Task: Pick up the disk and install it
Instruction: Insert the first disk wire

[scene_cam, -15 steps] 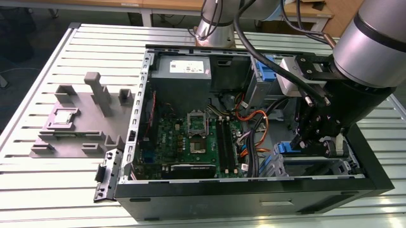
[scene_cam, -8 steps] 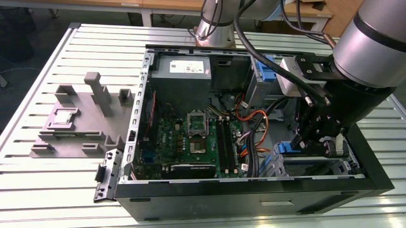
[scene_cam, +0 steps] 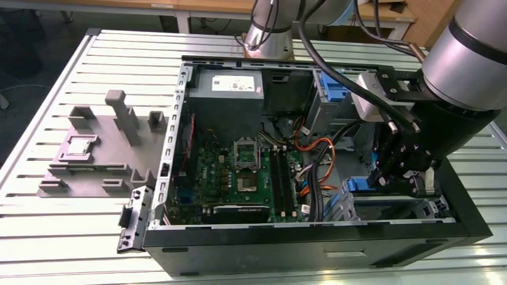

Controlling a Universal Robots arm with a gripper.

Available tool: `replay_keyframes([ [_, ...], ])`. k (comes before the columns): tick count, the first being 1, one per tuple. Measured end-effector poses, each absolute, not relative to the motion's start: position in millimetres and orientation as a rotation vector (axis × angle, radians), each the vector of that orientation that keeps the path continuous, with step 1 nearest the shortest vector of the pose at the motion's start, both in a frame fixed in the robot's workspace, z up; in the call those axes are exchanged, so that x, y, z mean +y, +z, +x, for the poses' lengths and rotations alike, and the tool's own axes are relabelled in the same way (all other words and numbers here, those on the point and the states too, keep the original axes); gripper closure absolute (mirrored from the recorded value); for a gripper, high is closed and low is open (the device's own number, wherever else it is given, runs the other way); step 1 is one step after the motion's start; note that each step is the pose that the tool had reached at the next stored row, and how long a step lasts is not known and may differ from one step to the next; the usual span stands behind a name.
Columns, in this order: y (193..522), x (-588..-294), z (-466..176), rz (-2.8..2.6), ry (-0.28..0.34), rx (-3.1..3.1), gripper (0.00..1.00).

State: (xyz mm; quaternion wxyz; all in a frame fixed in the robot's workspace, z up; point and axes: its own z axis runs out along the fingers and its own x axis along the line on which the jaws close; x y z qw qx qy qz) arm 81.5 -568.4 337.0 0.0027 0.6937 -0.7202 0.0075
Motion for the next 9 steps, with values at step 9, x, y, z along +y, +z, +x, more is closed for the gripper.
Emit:
replay_keyframes([
  [9, 338.7, -568.4, 81.8, 2.244, 0.023, -2.192, 0.90],
])
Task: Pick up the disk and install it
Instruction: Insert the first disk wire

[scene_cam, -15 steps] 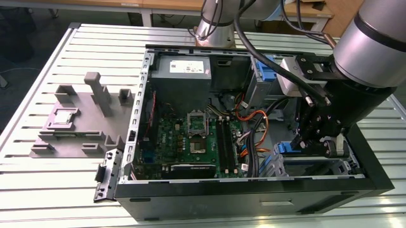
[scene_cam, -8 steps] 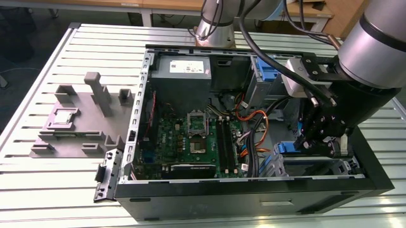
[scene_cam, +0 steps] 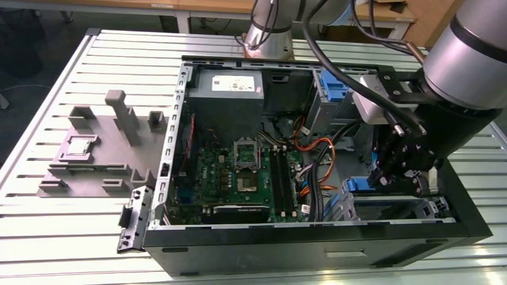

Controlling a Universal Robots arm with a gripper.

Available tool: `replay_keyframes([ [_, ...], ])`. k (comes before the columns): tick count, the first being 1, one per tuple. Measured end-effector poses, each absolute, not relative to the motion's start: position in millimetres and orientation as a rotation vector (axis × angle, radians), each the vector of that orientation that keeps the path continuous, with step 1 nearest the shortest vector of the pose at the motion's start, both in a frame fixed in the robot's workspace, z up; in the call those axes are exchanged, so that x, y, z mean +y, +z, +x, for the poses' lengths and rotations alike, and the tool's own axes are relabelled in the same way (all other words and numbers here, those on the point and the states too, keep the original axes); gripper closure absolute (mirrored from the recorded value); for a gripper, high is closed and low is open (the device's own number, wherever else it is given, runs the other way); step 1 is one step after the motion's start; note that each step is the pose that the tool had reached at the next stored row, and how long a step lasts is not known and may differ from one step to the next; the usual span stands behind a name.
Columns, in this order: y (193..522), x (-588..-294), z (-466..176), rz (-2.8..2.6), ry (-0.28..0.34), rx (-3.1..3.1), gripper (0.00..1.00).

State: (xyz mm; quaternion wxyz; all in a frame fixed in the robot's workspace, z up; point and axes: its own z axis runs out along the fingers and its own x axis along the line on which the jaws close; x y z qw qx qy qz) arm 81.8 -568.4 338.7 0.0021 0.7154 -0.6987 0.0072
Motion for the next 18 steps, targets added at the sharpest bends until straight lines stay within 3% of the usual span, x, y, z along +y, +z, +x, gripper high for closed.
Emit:
replay_keyframes([
  [18, 339.5, -567.3, 104.5, 2.258, 0.030, -2.185, 0.90],
])
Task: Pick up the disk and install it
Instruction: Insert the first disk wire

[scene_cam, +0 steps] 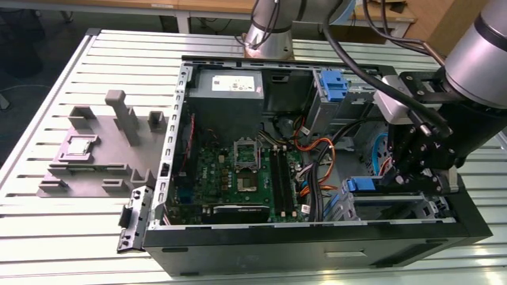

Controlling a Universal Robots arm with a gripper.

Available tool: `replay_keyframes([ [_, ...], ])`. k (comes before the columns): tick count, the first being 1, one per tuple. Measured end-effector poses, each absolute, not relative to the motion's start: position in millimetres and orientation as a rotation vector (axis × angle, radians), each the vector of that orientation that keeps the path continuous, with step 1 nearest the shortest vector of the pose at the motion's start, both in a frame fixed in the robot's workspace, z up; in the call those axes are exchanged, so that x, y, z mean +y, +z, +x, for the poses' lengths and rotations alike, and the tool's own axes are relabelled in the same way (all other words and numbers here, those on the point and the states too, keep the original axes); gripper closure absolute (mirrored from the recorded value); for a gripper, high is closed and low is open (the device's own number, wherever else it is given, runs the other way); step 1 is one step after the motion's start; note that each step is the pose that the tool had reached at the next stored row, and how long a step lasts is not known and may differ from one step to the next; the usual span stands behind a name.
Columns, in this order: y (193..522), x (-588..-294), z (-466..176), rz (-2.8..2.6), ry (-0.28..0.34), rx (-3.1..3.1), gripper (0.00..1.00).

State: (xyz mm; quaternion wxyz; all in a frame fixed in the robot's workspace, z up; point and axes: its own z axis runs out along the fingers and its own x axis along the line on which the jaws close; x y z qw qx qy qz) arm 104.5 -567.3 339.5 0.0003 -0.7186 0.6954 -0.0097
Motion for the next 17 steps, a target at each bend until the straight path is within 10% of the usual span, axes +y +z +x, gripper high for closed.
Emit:
replay_keyframes([
  [17, 351.4, -564.8, 107.3, -2.265, -0.031, 2.175, 0.90],
])
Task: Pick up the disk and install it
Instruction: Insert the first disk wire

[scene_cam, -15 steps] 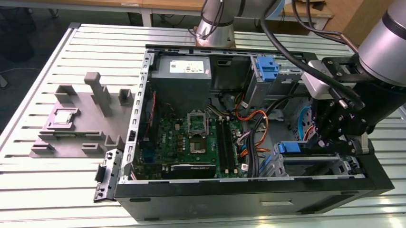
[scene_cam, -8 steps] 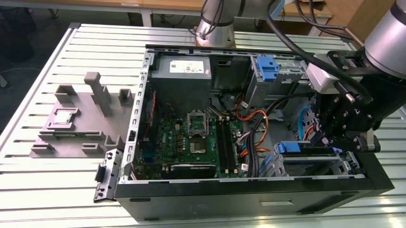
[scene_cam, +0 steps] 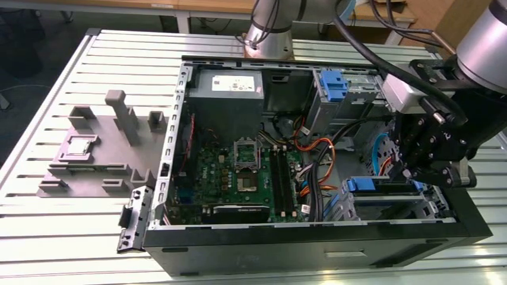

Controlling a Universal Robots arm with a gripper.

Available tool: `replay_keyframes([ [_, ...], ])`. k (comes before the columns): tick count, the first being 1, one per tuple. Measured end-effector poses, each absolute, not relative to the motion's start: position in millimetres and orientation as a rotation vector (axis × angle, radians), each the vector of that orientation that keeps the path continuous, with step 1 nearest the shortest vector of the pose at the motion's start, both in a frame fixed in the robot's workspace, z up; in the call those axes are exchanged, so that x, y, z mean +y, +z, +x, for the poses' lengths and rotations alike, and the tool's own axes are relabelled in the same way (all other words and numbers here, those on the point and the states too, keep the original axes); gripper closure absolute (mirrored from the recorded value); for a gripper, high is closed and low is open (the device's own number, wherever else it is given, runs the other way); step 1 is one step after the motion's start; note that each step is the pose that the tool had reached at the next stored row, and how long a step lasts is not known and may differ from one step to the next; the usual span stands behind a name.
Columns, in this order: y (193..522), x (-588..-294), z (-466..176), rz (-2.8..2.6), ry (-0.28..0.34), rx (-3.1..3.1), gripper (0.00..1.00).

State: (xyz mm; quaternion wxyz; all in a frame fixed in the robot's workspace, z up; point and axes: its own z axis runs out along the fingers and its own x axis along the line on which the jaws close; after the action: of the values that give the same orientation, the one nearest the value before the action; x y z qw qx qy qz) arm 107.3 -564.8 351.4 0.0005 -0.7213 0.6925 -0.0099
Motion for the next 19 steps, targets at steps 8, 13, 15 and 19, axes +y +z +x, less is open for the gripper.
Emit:
replay_keyframes([
  [8, 351.0, -564.0, 108.7, -2.311, -0.027, 2.121, 0.90],
  [13, 351.0, -560.8, 115.5, -2.313, -0.027, 2.119, 0.90],
  [15, 350.9, -558.3, 117.9, -2.313, -0.027, 2.119, 0.90],
  [19, 350.9, -553.6, 123.6, -2.313, -0.027, 2.119, 0.90],
])
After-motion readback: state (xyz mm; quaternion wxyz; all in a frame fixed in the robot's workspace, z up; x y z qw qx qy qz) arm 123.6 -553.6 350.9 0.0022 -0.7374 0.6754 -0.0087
